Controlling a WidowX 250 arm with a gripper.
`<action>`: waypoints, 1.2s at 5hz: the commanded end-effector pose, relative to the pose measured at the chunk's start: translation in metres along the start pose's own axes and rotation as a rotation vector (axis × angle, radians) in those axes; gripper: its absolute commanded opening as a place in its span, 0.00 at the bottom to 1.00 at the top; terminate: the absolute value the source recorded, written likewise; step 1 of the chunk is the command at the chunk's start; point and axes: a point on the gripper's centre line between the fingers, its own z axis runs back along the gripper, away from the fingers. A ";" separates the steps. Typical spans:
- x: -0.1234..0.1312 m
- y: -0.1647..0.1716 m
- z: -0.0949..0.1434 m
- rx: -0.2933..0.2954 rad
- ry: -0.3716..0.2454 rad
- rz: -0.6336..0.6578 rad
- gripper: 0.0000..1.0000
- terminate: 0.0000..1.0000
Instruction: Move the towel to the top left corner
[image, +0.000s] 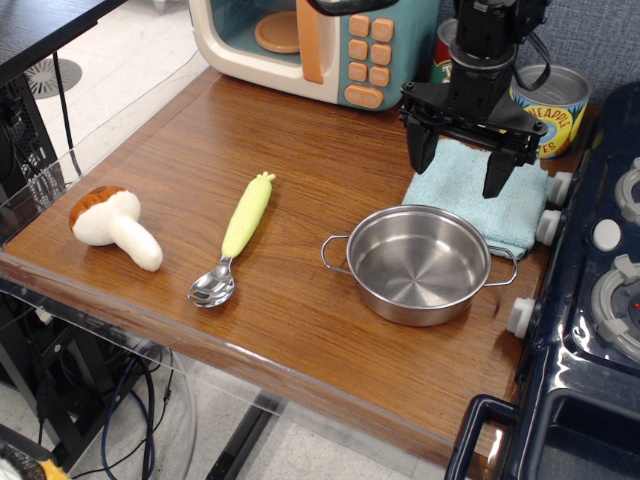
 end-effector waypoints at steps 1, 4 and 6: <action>0.027 -0.019 -0.003 0.001 -0.023 -0.041 1.00 0.00; 0.025 -0.002 -0.037 0.023 0.041 -0.009 1.00 0.00; 0.013 0.048 -0.040 0.084 0.089 0.075 1.00 0.00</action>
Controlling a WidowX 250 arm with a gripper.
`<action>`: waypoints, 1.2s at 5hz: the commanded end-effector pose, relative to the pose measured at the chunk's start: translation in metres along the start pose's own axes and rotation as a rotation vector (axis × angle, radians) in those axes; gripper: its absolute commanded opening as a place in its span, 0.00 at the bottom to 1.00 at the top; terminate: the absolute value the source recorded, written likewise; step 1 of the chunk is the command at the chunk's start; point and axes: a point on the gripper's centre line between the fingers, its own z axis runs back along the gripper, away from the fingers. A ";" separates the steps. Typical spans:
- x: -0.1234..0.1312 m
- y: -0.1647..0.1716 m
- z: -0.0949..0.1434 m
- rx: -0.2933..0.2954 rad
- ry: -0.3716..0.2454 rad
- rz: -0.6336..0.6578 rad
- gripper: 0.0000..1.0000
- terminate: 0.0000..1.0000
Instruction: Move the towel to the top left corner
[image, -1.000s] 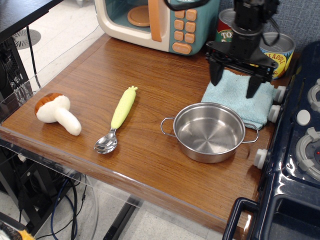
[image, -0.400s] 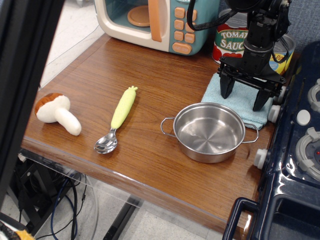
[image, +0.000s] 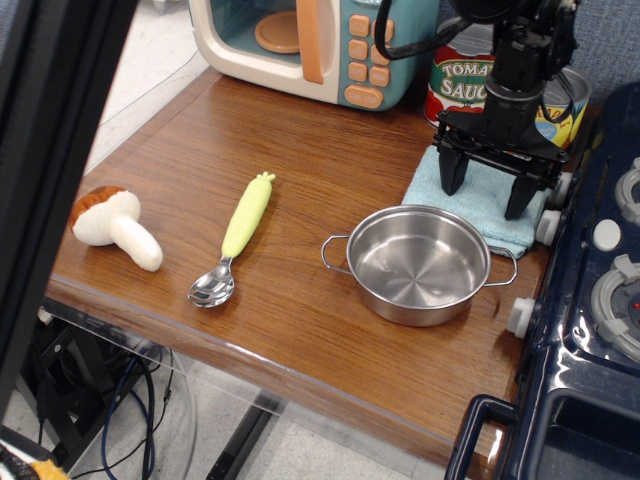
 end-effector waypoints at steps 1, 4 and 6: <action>-0.012 0.065 0.002 0.032 0.046 0.101 1.00 0.00; -0.018 0.179 0.003 0.059 0.082 0.222 1.00 0.00; -0.022 0.264 0.009 0.071 0.077 0.390 1.00 0.00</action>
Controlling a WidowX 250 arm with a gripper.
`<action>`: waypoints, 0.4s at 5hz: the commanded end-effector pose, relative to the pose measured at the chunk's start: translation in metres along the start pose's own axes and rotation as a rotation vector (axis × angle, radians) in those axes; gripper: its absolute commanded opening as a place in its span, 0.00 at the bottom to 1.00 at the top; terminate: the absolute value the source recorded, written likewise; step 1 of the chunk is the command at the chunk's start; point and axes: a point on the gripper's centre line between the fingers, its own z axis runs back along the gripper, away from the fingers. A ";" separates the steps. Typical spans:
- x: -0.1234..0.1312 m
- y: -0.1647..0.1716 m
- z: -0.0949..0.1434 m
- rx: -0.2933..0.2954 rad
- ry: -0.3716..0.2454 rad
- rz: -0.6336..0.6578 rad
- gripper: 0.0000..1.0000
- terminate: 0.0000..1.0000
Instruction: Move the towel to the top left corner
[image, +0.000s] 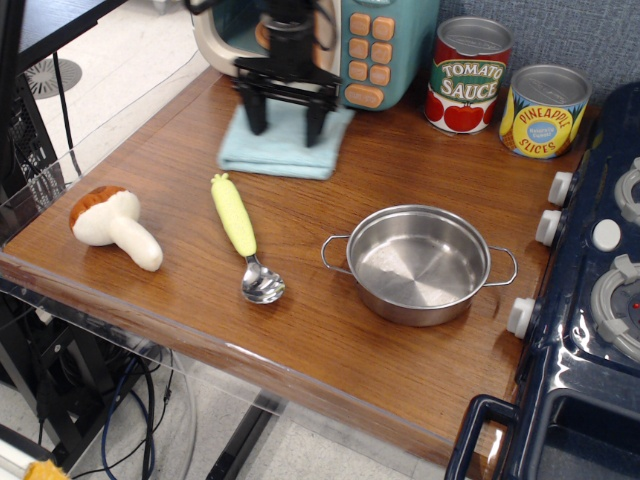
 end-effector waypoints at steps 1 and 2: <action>0.010 0.065 0.027 0.023 -0.072 0.139 1.00 0.00; 0.008 0.059 0.038 0.018 -0.090 0.143 1.00 0.00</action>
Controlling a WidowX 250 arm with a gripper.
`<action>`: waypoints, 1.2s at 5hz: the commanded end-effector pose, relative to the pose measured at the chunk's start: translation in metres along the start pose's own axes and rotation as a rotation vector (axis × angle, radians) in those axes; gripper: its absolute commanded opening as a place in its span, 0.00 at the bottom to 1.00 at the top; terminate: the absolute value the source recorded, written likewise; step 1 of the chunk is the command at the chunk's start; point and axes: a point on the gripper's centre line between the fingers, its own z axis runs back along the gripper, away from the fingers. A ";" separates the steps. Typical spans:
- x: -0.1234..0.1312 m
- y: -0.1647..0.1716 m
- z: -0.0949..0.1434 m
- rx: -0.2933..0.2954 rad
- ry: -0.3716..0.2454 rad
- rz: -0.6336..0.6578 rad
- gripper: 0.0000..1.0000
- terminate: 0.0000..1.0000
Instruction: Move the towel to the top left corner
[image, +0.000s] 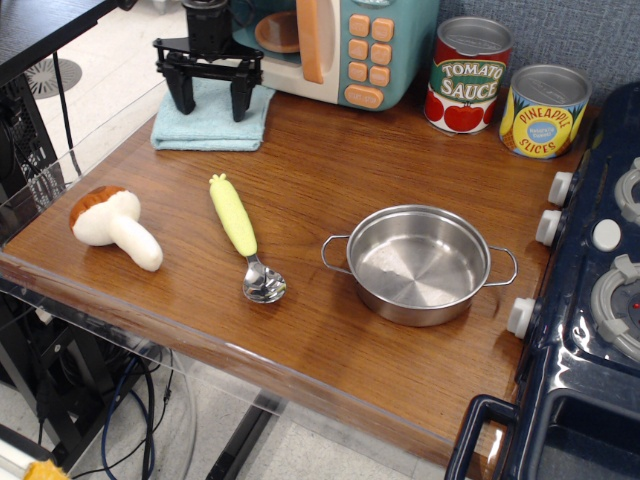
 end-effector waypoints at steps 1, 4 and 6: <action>-0.008 -0.003 0.047 0.003 -0.104 -0.007 1.00 0.00; -0.011 -0.001 0.107 -0.034 -0.192 0.014 1.00 0.00; -0.021 0.004 0.125 -0.041 -0.214 -0.008 1.00 0.00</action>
